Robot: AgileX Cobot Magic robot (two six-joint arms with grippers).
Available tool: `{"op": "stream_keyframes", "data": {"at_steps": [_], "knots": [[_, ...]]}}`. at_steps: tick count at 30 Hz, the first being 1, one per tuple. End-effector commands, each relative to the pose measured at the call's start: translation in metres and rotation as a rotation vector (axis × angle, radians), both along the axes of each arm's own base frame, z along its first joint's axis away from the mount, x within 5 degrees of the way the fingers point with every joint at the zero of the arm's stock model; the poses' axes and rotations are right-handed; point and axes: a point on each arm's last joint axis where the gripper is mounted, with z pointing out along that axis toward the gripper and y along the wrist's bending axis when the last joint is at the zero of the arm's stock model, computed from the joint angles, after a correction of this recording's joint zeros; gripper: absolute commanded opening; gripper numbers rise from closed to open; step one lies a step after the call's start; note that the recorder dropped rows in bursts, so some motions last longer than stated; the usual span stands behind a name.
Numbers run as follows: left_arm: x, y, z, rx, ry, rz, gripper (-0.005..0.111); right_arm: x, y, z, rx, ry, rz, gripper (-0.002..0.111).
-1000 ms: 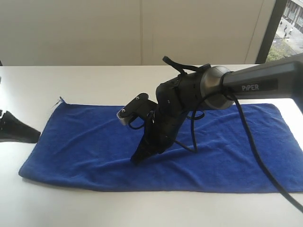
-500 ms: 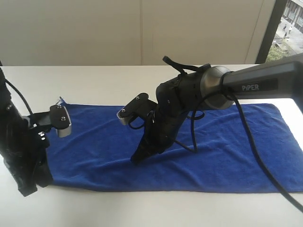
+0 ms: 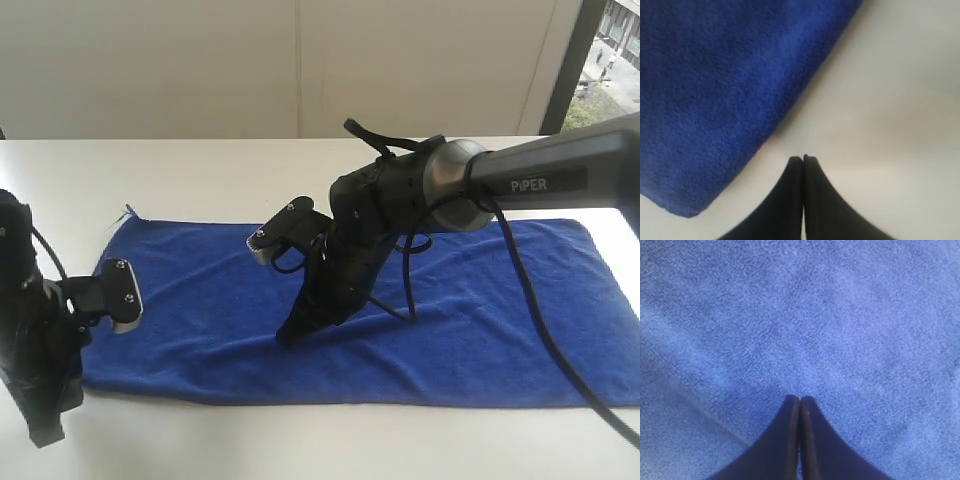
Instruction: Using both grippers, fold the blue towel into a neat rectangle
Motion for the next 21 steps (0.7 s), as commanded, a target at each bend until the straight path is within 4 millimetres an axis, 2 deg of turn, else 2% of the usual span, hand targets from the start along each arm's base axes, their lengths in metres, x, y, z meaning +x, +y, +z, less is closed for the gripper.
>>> {"op": "stream_keyframes", "data": {"at_steps": [1, 9, 21], "knots": [[0.006, -0.003, -0.005, -0.036, -0.109, 0.007, 0.000, 0.001, -0.002, 0.000, 0.004, -0.006, -0.007, 0.000], [0.022, -0.008, -0.017, -0.066, -0.223, 0.002, 0.000, 0.001, -0.002, 0.000, 0.003, -0.004, -0.007, 0.000], [0.051, -0.018, 0.009, -0.151, -0.457, 0.015, 0.000, 0.001, -0.002, 0.001, 0.005, -0.007, -0.007, 0.000]]}}
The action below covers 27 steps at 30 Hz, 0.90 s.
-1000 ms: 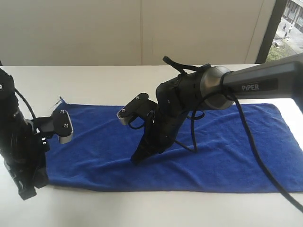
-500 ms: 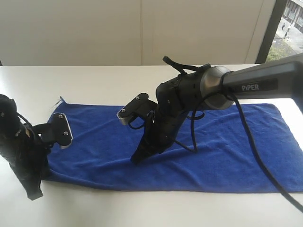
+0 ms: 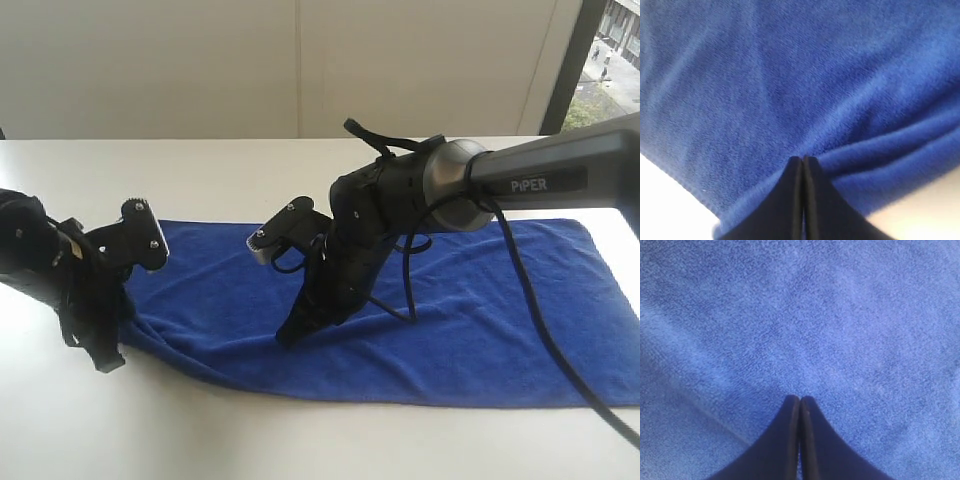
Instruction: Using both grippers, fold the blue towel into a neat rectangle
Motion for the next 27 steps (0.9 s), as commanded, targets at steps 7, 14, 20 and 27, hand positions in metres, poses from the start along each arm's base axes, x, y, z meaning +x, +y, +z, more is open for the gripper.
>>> {"op": "stream_keyframes", "data": {"at_steps": [7, 14, 20, 27], "knots": [[0.009, -0.005, 0.015, -0.088, -0.105, 0.067, 0.000, 0.001, -0.002, 0.000, 0.004, -0.005, -0.007, 0.000], [-0.022, 0.006, 0.038, -0.004, 0.187, 0.104, 0.000, 0.001, -0.002, 0.001, 0.005, -0.007, -0.007, 0.000], [-0.039, 0.012, 0.003, 0.087, 0.396, 0.083, 0.000, 0.000, -0.002, 0.000, 0.003, -0.003, -0.007, 0.000], [-0.028, 0.008, -0.016, 0.073, 0.355, 0.085, 0.000, 0.000, -0.002, 0.000, -0.001, 0.004, -0.007, 0.000]]}}
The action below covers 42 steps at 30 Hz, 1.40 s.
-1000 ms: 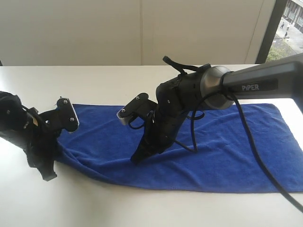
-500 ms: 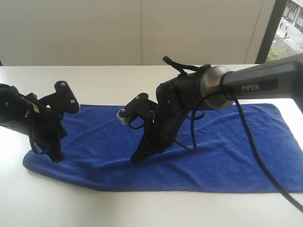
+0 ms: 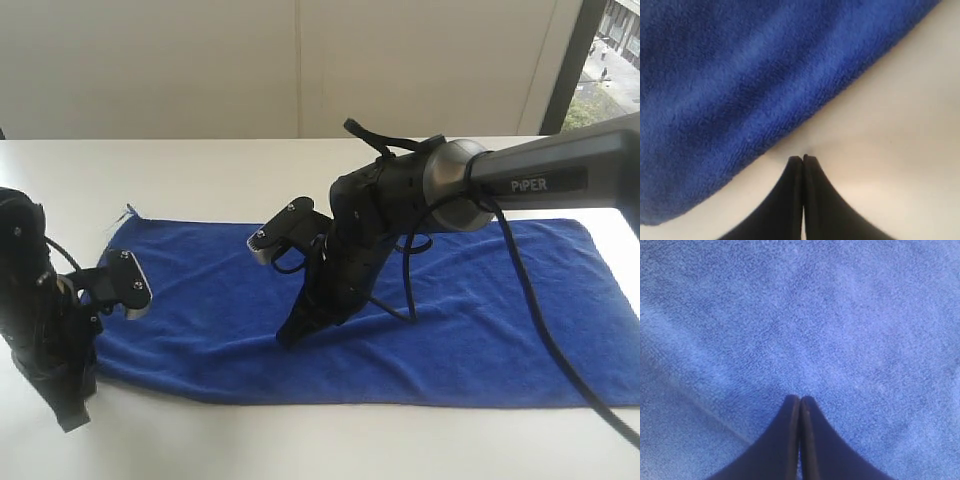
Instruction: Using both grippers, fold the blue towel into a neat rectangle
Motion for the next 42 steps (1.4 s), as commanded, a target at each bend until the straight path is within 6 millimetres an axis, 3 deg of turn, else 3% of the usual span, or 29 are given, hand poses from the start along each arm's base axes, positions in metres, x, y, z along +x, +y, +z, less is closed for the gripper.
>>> {"op": "stream_keyframes", "data": {"at_steps": [1, 13, 22, 32, 42], "knots": [[0.006, -0.002, -0.007, -0.021, -0.041, 0.008, 0.000, 0.000, -0.002, 0.000, 0.000, 0.003, -0.007, 0.000], [0.026, -0.009, -0.004, -0.092, -0.263, 0.014, 0.000, 0.000, -0.002, 0.000, -0.001, 0.005, -0.007, 0.000], [0.030, -0.013, 0.000, -0.125, -0.321, 0.029, 0.000, 0.000, -0.002, 0.000, -0.001, 0.004, -0.007, 0.000], [0.036, -0.038, 0.009, -0.212, -0.482, -0.002, 0.000, 0.000, -0.002, 0.000, 0.002, -0.001, -0.007, 0.000], [0.048, -0.041, 0.020, -0.333, -0.629, 0.139, 0.000, 0.000, -0.002, 0.000, -0.001, 0.003, -0.007, 0.000]]}}
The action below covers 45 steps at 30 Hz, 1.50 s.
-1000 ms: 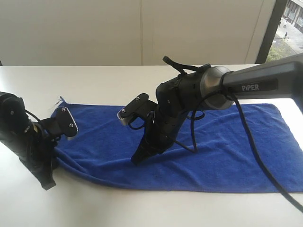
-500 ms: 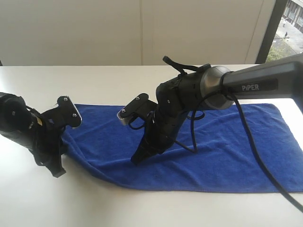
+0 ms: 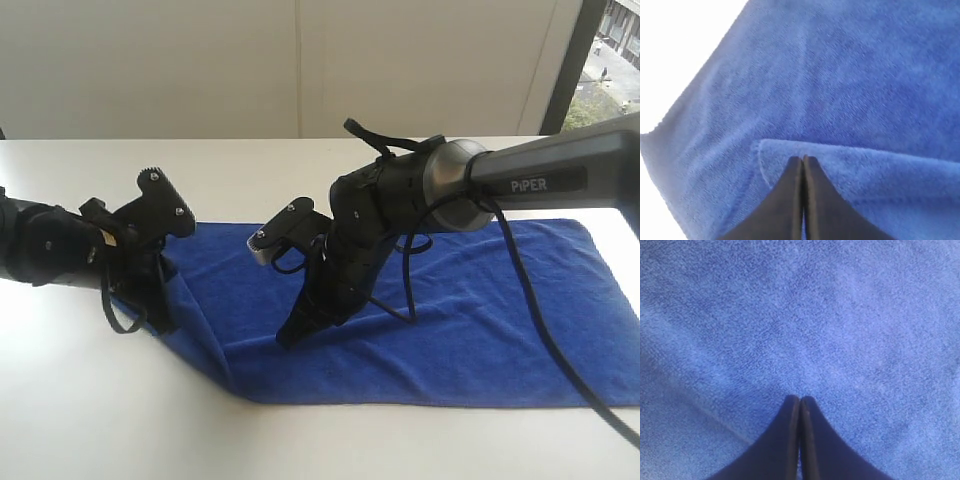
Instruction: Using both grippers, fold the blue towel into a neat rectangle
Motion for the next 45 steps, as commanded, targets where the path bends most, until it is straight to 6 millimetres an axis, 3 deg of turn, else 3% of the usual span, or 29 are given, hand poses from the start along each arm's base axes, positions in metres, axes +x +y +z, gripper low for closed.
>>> {"op": "stream_keyframes", "data": {"at_steps": [1, 6, 10, 14, 17, 19, 29, 38, 45], "knots": [[0.004, -0.003, 0.009, -0.094, -0.048, 0.071, 0.000, 0.000, -0.002, 0.000, 0.000, 0.002, -0.007, 0.000], [0.005, 0.008, 0.030, -0.272, 0.109, 0.282, 0.000, -0.001, -0.002, 0.000, -0.005, 0.010, -0.007, 0.000], [0.011, 0.038, 0.032, -0.456, 0.286, 0.518, 0.002, 0.000, -0.002, 0.000, -0.003, 0.008, -0.007, 0.000], [0.018, 0.060, 0.017, -0.480, 0.414, 0.607, 0.025, 0.000, -0.002, 0.000, -0.001, 0.004, -0.007, 0.000], [0.024, 0.058, 0.004, -0.514, 0.502, 0.635, 0.046, 0.000, -0.002, 0.000, -0.001, 0.003, -0.007, 0.000], [0.029, 0.053, -0.002, -0.539, 0.547, 0.628, 0.053, 0.000, -0.002, 0.000, -0.002, 0.006, -0.007, 0.000], [0.054, 0.041, -0.014, -0.633, 0.538, 0.549, 0.053, -0.001, -0.002, 0.000, -0.006, 0.013, -0.007, 0.000], [0.055, 0.041, -0.028, -0.622, 0.569, 0.569, 0.053, -0.001, -0.002, 0.000, -0.004, 0.009, -0.007, 0.000], [0.056, 0.033, -0.022, -0.683, 0.575, 0.475, 0.051, -0.001, -0.002, 0.000, -0.004, 0.009, -0.007, 0.000]]}}
